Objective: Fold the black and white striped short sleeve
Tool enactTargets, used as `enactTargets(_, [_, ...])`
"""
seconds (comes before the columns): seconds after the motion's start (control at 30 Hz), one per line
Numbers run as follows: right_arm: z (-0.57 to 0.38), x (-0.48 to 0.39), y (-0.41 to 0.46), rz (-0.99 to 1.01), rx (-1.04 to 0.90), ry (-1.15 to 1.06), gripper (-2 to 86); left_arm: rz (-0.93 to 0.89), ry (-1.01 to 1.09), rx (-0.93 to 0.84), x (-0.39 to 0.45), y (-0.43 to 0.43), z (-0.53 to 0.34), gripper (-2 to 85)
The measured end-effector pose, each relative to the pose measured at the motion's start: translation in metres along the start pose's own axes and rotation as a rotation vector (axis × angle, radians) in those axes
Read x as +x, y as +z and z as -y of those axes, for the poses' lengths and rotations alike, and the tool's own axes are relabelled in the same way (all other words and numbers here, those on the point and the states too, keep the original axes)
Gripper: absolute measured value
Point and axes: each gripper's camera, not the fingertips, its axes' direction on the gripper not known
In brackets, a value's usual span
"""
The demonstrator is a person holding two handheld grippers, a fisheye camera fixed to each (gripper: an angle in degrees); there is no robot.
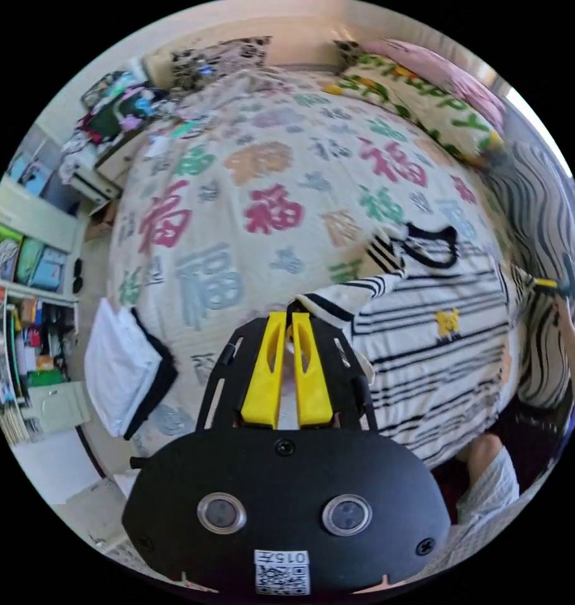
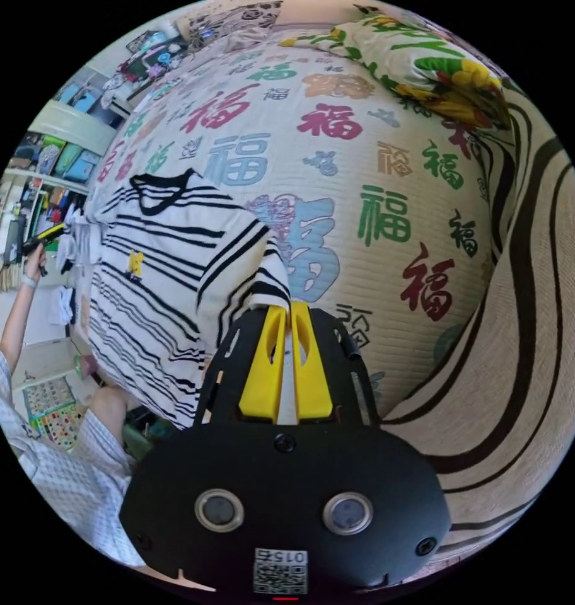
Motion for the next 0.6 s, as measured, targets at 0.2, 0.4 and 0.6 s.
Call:
enactTargets(0.2, [0.012,0.004,0.044,-0.046,-0.162,0.031,0.7,0.098,-0.272,-0.247,-0.065,0.071,0.011,-0.5])
enactTargets(0.4, [-0.018,0.021,0.052,0.02,-0.065,0.171,3.3,-0.075,-0.207,-0.187,-0.074,0.077,-0.041,0.6])
enactTargets(0.6, [-0.105,0.01,0.065,0.223,0.028,0.213,5.3,-0.53,-0.286,-0.146,-0.075,0.074,-0.153,5.3])
